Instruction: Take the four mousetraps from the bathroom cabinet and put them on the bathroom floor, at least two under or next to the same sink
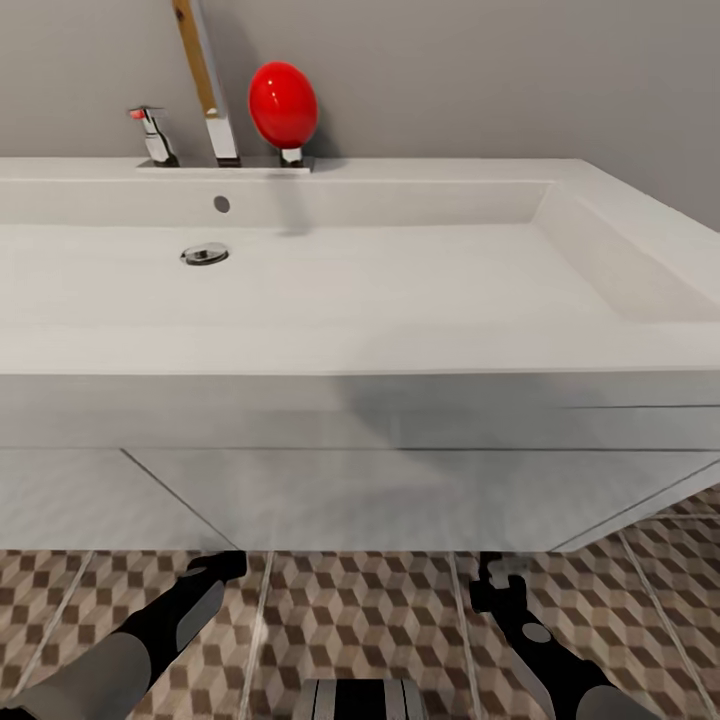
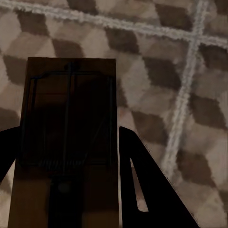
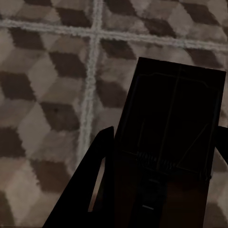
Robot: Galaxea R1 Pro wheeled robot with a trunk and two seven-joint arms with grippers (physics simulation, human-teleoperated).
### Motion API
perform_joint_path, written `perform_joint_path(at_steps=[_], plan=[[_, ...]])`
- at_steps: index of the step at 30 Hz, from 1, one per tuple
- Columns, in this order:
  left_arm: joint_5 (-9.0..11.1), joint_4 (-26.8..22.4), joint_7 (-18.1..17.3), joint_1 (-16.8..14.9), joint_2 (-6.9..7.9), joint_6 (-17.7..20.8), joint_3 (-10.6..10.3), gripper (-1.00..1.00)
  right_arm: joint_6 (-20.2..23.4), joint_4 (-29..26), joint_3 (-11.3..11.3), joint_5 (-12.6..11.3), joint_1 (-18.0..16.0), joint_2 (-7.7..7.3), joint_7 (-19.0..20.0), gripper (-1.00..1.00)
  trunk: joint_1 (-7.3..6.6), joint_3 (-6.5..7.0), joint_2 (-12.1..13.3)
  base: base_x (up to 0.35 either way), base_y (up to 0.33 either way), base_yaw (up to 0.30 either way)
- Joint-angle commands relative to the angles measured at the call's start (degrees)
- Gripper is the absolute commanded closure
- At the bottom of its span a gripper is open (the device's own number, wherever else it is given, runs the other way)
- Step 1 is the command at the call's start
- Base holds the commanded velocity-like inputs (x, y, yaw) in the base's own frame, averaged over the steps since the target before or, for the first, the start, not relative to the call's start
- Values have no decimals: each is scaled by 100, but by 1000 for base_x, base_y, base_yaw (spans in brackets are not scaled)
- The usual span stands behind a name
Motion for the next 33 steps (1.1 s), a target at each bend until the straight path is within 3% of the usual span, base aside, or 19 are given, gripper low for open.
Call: perform_joint_path(at_steps=[1, 9, 33], plan=[[14, -15, 58, -2, 11, 26, -45, 100, -18, 0, 46, -49, -4, -4, -12, 100, 1, -27, -3, 0, 0, 0], [13, -14, 60, 5, 24, -11, -41, 100, -18, 0, 46, -49, -3, -4, -12, 100, 22, -204, -14, 0, 0, 0], [15, 88, 52, 19, 30, -21, -45, 100, -28, -65, 40, -34, -4, -32, -17, 100, 22, -204, -14, 0, 0, 0]])
